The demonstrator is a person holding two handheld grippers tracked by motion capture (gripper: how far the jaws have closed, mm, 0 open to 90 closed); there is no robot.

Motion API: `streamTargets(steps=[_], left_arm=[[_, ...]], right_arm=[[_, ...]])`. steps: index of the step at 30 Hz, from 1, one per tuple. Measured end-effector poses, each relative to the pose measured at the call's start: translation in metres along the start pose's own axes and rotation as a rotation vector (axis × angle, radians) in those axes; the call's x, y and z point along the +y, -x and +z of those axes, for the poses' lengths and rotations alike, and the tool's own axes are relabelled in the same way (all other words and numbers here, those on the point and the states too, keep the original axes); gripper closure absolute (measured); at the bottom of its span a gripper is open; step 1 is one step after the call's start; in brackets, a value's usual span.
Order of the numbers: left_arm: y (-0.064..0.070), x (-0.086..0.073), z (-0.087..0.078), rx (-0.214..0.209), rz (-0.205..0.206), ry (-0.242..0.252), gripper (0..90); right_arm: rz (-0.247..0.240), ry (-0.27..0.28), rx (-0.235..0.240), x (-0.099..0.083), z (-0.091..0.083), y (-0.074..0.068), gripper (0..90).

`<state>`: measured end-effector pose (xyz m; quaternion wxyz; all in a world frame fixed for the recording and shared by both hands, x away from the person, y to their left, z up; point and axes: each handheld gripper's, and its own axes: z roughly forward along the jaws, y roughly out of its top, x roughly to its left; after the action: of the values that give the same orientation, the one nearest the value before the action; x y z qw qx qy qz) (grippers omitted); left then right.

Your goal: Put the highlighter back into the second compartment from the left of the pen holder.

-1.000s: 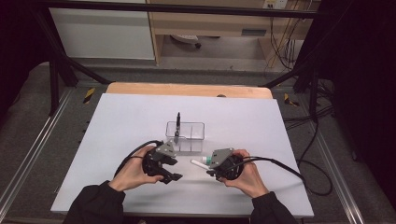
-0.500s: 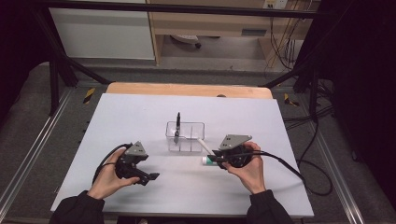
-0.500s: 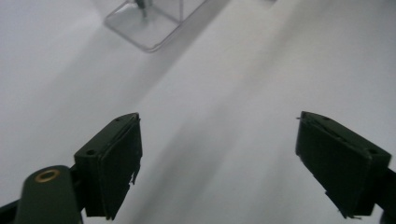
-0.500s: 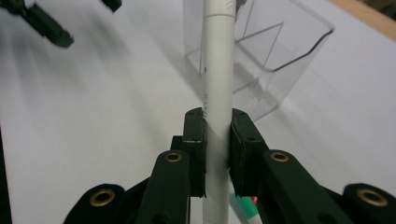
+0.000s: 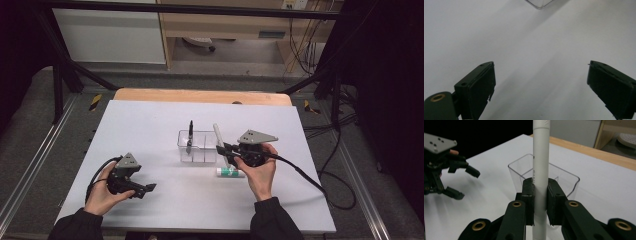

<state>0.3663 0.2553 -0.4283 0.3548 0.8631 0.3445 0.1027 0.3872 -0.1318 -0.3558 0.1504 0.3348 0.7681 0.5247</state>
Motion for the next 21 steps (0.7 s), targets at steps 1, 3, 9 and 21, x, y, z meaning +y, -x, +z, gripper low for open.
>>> streamTargets(steps=[1, 3, 9, 21], left_arm=[[-0.001, -0.001, -0.001, 0.006, -0.001, 0.003, 8.0], [-0.002, -0.003, -0.002, 0.009, -0.011, 0.01, 8.0], [-0.005, -0.005, -0.005, 0.011, -0.017, 0.019, 8.0], [-0.007, -0.006, -0.006, 0.009, -0.025, 0.029, 8.3]], right_arm=[[0.007, 0.01, 0.0, 0.002, 0.002, 0.0, 79.0], [0.024, 0.028, -0.01, 0.005, 0.006, -0.001, 79.0], [0.072, 0.08, -0.025, 0.015, 0.025, -0.005, 79.0], [0.115, 0.112, -0.058, 0.029, 0.065, -0.003, 79.0]])
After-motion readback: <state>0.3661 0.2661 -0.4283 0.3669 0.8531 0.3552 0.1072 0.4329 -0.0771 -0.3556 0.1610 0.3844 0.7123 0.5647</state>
